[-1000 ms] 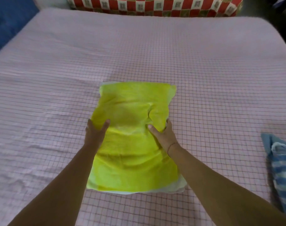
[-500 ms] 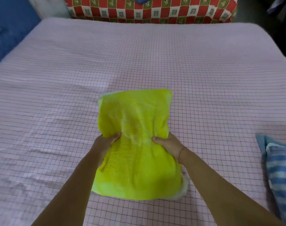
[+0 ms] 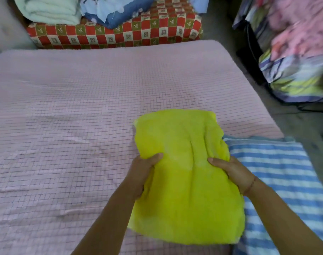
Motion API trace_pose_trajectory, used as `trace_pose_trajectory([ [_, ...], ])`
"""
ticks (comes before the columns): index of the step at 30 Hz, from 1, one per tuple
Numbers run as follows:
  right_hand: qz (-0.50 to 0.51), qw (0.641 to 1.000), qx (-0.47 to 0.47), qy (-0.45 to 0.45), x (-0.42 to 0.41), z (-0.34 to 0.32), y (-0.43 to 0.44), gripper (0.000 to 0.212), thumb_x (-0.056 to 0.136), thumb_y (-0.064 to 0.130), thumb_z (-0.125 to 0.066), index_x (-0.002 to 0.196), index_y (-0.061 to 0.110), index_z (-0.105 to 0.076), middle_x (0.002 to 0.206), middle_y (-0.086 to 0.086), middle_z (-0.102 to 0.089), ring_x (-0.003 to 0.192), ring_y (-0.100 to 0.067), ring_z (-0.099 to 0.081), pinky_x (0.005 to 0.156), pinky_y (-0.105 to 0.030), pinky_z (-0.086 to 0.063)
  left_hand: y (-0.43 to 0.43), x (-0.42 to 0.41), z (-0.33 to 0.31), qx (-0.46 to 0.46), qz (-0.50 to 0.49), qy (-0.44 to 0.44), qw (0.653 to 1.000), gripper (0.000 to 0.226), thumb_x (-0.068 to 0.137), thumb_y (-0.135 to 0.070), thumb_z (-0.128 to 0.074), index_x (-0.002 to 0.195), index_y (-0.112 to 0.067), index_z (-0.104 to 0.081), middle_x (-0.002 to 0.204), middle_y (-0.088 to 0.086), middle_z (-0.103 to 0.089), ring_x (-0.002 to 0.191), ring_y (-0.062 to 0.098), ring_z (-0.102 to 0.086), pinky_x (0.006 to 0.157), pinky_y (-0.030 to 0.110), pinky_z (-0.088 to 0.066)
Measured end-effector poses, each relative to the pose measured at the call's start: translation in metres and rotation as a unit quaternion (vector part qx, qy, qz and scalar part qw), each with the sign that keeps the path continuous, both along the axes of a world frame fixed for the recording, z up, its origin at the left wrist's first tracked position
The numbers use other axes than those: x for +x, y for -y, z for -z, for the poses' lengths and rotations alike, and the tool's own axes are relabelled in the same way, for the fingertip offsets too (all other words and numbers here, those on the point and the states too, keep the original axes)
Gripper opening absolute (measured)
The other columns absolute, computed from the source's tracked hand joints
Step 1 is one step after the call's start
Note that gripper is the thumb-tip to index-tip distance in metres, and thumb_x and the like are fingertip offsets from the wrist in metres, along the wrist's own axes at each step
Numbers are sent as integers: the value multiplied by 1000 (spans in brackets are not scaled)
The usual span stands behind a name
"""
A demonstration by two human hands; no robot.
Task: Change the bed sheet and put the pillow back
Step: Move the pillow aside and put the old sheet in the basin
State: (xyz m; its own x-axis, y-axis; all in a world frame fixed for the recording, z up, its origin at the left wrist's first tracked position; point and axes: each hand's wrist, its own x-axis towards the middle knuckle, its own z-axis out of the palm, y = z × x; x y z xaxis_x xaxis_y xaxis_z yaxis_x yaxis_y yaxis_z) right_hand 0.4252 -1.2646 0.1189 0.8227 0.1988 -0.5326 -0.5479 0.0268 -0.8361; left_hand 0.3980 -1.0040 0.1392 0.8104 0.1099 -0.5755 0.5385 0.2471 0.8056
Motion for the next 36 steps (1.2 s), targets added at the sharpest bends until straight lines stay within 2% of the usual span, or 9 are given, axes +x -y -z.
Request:
trace_pose_trajectory([
  [6,62,998,-8,32,-33,-54,141,106,19,48,-95,115,14,-64,106,-10,-73,92,-29,-71,68,-37,-60,142,6,-28,-16,57,44,997,16,83,-9,-73,94,-20,-68,78,-7,-75,81,21,-70,85,41,-55],
  [10,81,996,-40,26,-49,-65,223,107,25,50,-95,120,15,-62,111,-10,-72,98,-31,-69,76,-42,-60,224,2,-24,-46,79,55,994,20,82,-6,-73,79,-25,-66,77,-8,-74,89,26,-70,90,47,-53],
  [12,89,995,-42,24,-53,-56,261,92,44,45,-92,125,16,-60,113,-8,-71,100,-30,-69,81,-44,-58,260,-2,-15,-59,78,52,994,21,82,-7,-74,78,-26,-66,79,-7,-74,93,28,-69,91,48,-52],
  [15,101,993,-64,8,-62,-33,300,86,51,46,-89,126,16,-59,110,-6,-72,97,-27,-70,75,-38,-59,300,-14,15,-55,87,22,994,22,81,-16,-76,91,-30,-63,95,-2,-73,96,28,-68,91,47,-52],
  [18,114,989,-93,-6,-74,4,325,95,45,54,-89,125,13,-59,100,-3,-75,86,-21,-73,62,-29,-59,324,-27,47,-44,134,-22,990,56,71,-37,-82,122,-29,-60,117,5,-69,102,25,-68,93,49,-53],
  [23,111,987,-113,-10,-76,28,342,55,81,33,-69,132,16,-55,108,-1,-72,91,-18,-71,69,-29,-57,330,-33,58,-7,118,-8,993,60,78,-44,-75,131,-22,-56,117,2,-70,103,22,-68,90,44,-54],
  [26,83,990,-118,-8,-86,26,342,75,69,52,-72,135,22,-50,114,2,-69,92,-11,-70,66,-23,-56,315,-50,57,33,144,-14,989,54,83,-53,-61,130,-28,-51,121,-1,-65,105,20,-64,84,36,-53],
  [29,52,992,-111,-18,-110,31,354,117,33,74,-83,134,27,-46,117,8,-66,99,-10,-68,77,-27,-56,297,-76,58,43,239,-29,970,69,74,-77,-54,129,-35,-48,122,-8,-61,104,9,-62,86,29,-50],
  [36,-21,998,-58,-30,-169,34,358,108,31,60,-91,126,33,-45,119,15,-65,107,-6,-65,78,-22,-55,285,-102,61,74,382,7,921,103,38,-81,-75,128,-45,-41,119,-28,-56,101,-10,-58,76,11,-49],
])
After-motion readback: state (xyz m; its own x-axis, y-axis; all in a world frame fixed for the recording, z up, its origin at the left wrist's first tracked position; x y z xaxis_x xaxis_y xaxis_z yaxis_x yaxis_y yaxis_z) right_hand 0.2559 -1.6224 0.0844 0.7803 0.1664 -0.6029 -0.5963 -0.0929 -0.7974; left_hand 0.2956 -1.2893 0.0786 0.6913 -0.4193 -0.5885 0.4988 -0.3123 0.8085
